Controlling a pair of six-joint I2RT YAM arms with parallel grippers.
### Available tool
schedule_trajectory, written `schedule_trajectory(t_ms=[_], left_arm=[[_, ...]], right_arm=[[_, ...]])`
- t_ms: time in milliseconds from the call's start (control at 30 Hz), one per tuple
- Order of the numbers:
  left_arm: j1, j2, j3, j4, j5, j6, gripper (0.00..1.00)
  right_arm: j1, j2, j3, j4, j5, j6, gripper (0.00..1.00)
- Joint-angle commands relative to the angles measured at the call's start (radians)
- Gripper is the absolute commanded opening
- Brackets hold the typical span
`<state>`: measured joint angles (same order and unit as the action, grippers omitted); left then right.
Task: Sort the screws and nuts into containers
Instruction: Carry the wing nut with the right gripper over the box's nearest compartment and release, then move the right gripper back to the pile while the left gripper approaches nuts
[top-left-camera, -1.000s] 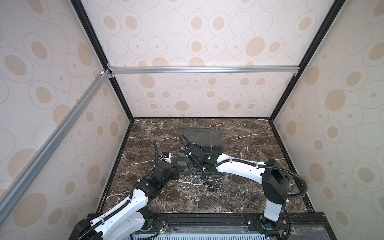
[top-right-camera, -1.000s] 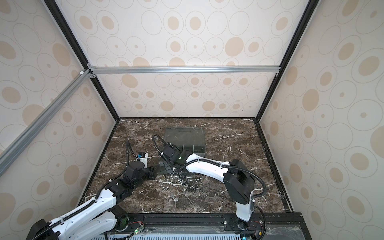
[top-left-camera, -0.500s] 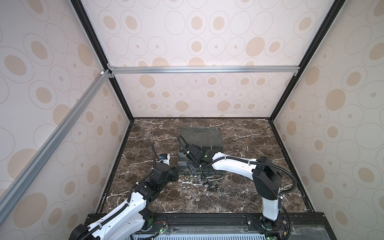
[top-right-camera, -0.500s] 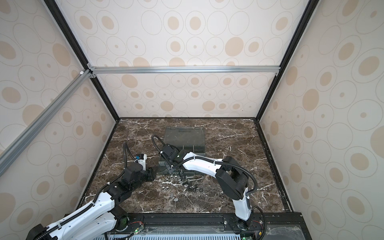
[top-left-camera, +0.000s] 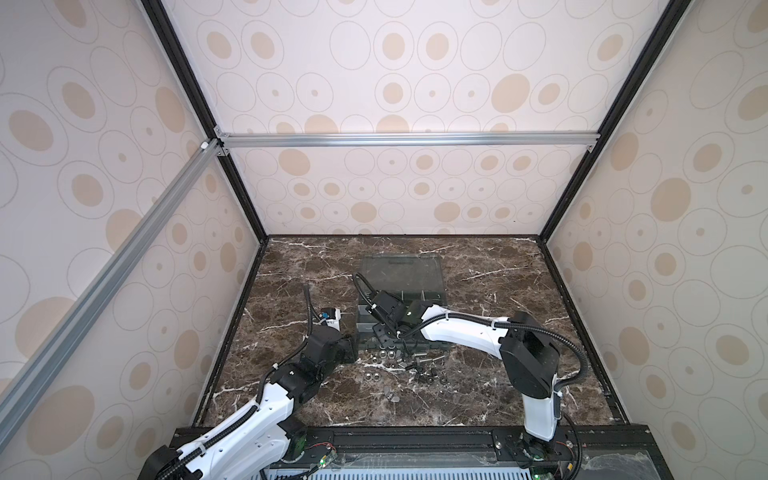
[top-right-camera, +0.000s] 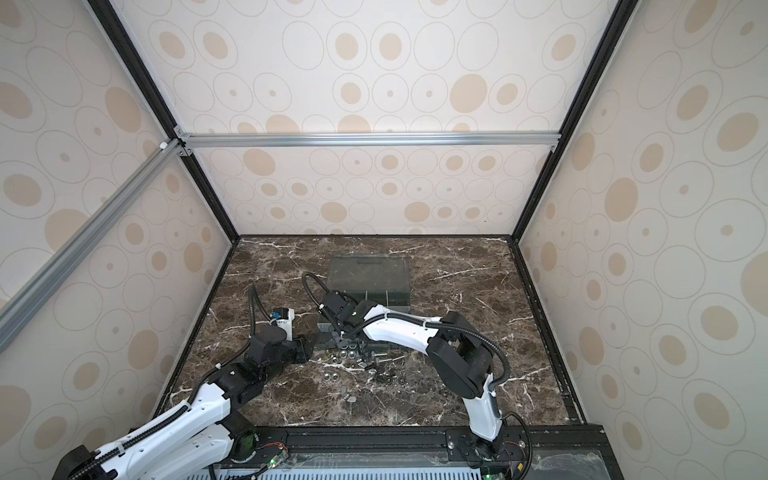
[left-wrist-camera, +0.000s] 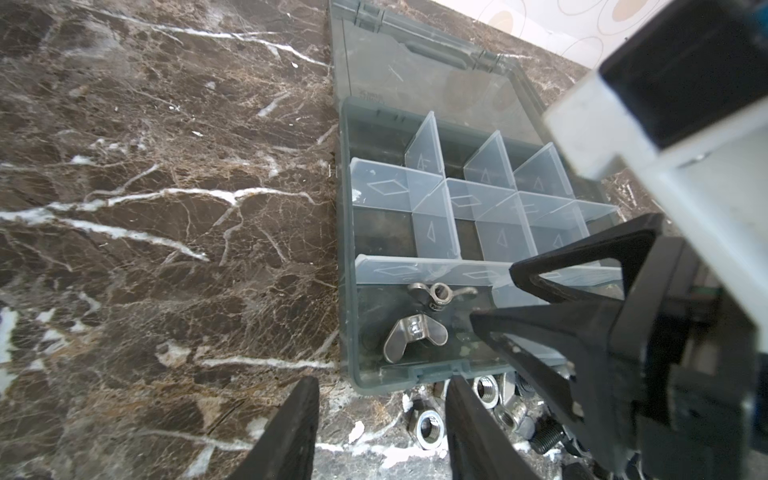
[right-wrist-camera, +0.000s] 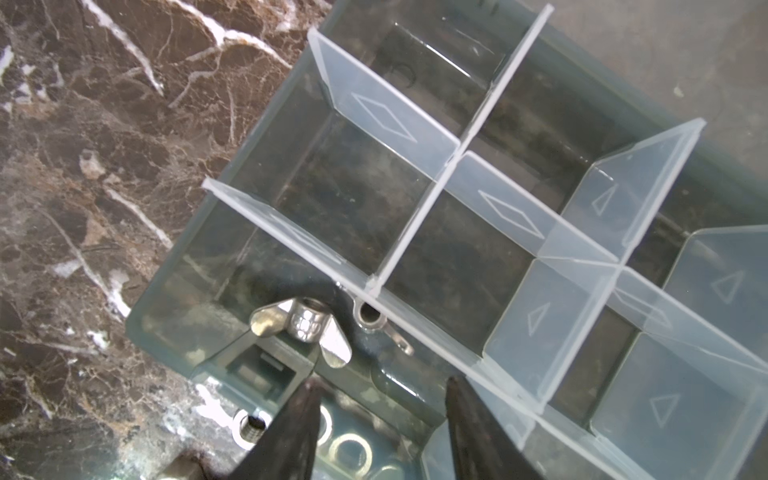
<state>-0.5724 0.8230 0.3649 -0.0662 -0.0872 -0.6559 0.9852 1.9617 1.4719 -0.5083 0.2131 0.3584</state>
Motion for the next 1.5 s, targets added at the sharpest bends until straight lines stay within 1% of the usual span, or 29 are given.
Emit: schedule_trajectory(t_ms=[0, 300, 533, 667, 800, 967, 1067, 1133, 1267, 1300, 1367, 1467], left_arm=[[0.008, -0.019, 0.003, 0.005, -0.008, -0.025, 0.5], [0.007, -0.009, 0.016, -0.006, -0.007, -0.004, 0.5], [0.006, -0.017, 0.025, -0.03, 0.014, 0.011, 0.5], [0.007, -0.037, 0.026, -0.025, 0.048, 0.037, 0.5], [0.007, -0.036, 0.046, -0.021, 0.116, 0.106, 0.51], [0.004, 0.01, 0.103, -0.043, 0.212, 0.22, 0.52], [-0.014, 0.049, 0.132, -0.058, 0.276, 0.293, 0.51], [-0.049, 0.081, 0.165, -0.087, 0.29, 0.355, 0.5], [-0.157, 0.153, 0.237, -0.179, 0.256, 0.452, 0.49], [-0.18, 0.171, 0.247, -0.199, 0.242, 0.454, 0.49], [-0.212, 0.207, 0.264, -0.234, 0.211, 0.408, 0.49], [-0.227, 0.235, 0.25, -0.256, 0.182, 0.277, 0.49]], right_arm=[[-0.006, -0.028, -0.003, -0.006, 0.003, 0.017, 0.54], [-0.006, -0.098, -0.041, 0.005, -0.001, 0.06, 0.57], [-0.007, -0.201, -0.143, 0.035, 0.012, 0.127, 0.58], [-0.007, -0.257, -0.207, 0.032, 0.026, 0.162, 0.59], [-0.006, -0.314, -0.28, 0.024, 0.042, 0.203, 0.59], [-0.005, -0.394, -0.373, 0.026, 0.067, 0.251, 0.59], [-0.005, -0.44, -0.42, 0.022, 0.098, 0.276, 0.6], [-0.007, -0.474, -0.447, 0.014, 0.122, 0.294, 0.61], [-0.007, -0.541, -0.495, 0.006, 0.17, 0.318, 0.61], [-0.006, -0.556, -0.505, 0.005, 0.182, 0.321, 0.62], [-0.009, -0.584, -0.525, -0.003, 0.203, 0.327, 0.62], [-0.013, -0.624, -0.55, -0.018, 0.225, 0.335, 0.63]])
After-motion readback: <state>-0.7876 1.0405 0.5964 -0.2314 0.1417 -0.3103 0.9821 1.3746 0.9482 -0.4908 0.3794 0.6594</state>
